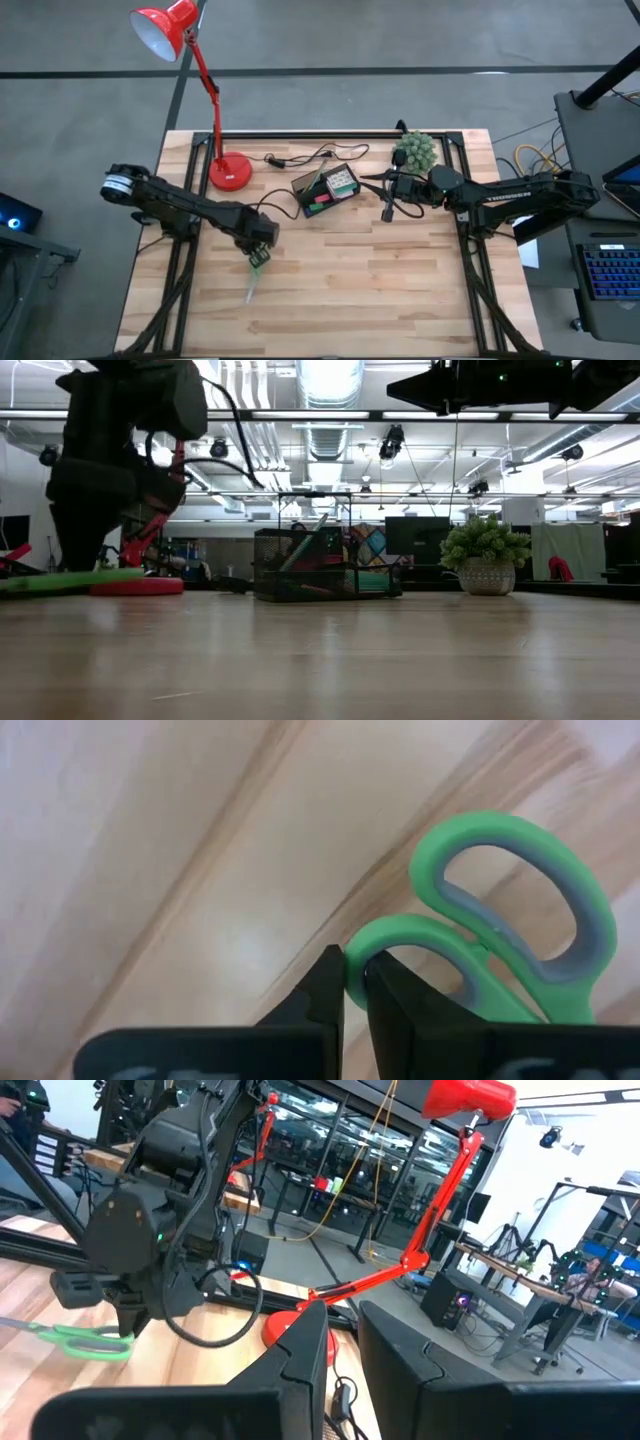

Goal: Pick and place office supplies into organizer
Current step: Put the green scissors into the desk organizer

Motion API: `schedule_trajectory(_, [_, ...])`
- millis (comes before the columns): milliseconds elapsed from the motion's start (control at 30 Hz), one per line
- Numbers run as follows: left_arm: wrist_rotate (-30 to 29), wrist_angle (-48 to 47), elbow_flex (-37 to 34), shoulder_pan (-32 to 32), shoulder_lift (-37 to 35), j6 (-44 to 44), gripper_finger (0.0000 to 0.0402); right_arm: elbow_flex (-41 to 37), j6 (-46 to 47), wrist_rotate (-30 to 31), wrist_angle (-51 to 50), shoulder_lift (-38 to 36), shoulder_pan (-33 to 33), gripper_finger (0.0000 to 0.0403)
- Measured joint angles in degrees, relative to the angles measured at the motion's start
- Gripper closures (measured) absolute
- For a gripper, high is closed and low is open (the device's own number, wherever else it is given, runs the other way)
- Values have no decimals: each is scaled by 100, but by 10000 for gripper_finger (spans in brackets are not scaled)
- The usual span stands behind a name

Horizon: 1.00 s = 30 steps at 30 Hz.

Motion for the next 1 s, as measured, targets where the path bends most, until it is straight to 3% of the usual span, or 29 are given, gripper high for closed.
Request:
schedule_trajectory(233, [-678,-15,244,9,-344,89,399,0,-11,0,2,0,0,351])
schedule_trajectory(500, [-2348,-1,993,9,-610,148,399,0,-10,0,3,0,0,351])
schedule_trajectory(767, [-5019,67,1948,4,-463,748,399,0,3,0,5,0,-1,351])
schedule_trajectory(1000, [-7175,720,2243,11,-288,1477,399,0,1,0,5,0,-1,351])
